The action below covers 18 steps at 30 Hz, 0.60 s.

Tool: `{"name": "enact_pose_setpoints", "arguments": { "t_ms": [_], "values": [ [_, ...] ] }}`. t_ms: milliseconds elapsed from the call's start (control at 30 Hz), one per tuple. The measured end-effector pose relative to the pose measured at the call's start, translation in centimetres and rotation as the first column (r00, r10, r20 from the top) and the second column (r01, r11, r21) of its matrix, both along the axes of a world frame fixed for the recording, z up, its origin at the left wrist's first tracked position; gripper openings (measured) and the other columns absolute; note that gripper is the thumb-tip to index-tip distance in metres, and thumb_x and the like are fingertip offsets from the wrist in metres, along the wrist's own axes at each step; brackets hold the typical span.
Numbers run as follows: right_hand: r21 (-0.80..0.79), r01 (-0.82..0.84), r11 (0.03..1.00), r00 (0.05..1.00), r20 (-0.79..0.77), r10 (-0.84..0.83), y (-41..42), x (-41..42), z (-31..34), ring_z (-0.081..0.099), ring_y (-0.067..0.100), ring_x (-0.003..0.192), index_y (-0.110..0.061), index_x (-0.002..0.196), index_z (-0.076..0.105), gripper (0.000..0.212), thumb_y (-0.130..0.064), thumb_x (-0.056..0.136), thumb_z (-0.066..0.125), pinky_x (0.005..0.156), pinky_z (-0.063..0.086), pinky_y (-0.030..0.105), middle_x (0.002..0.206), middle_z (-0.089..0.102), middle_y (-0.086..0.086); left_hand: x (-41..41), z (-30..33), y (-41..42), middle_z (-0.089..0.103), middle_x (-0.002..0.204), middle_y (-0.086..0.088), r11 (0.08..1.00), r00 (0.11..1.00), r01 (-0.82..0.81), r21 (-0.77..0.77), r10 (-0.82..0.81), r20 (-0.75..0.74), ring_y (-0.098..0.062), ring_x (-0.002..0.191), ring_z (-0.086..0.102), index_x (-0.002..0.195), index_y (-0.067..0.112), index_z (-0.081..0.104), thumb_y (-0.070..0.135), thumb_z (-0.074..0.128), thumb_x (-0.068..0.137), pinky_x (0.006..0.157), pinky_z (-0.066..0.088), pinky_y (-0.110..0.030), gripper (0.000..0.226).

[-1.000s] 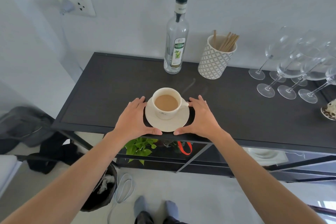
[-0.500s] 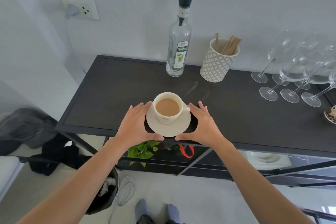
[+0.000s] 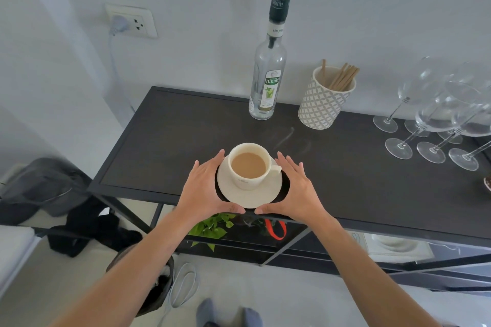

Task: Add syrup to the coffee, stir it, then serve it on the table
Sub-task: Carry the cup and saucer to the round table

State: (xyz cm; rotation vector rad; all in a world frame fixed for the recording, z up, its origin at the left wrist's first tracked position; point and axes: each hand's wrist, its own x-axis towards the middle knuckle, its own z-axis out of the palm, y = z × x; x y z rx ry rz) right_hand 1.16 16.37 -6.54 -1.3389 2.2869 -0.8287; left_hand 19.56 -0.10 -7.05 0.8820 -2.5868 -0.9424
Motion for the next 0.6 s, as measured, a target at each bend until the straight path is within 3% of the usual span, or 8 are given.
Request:
{"name": "enact_pose_setpoints", "arguments": {
  "t_ms": [200,400,600],
  "values": [
    [-0.043,0.019,0.999,0.999,0.033,-0.018,-0.1,0.4,0.2,-0.006,-0.005,0.141,-0.034,0.157,0.020,0.130,-0.058,0.052,0.094,0.118,-0.011,0.036,0.163,0.025,-0.012,0.3,1.2,1.1,0.039,0.155,0.009,0.997,0.996,-0.060,0.045,0.063,-0.064,-0.019,0.146,0.027,0.153,0.028,0.027,0.061,0.091,0.046,0.121,0.004,-0.047,0.129],
    [-0.069,-0.005,0.998,0.997,0.074,0.010,-0.2,0.8,0.5,-0.019,-0.035,0.121,-0.043,0.151,0.017,0.126,-0.055,0.053,0.095,0.116,-0.012,0.038,0.149,0.017,-0.028,1.0,1.7,1.5,0.043,0.151,0.013,0.990,0.992,-0.101,0.102,0.108,-0.064,-0.021,0.147,0.026,0.153,0.034,0.022,0.056,0.093,0.046,0.120,0.011,-0.051,0.131],
    [-0.056,-0.017,0.998,0.989,0.145,0.025,-0.9,1.3,1.3,-0.009,-0.005,0.143,-0.051,0.150,0.010,0.131,-0.056,0.050,0.095,0.115,-0.011,0.037,0.164,0.026,-0.013,2.2,2.4,1.5,0.044,0.148,0.015,0.979,0.986,-0.138,0.152,0.149,-0.068,-0.020,0.142,0.035,0.152,0.043,0.018,0.055,0.095,0.045,0.119,0.021,-0.057,0.132]
  ]
}}
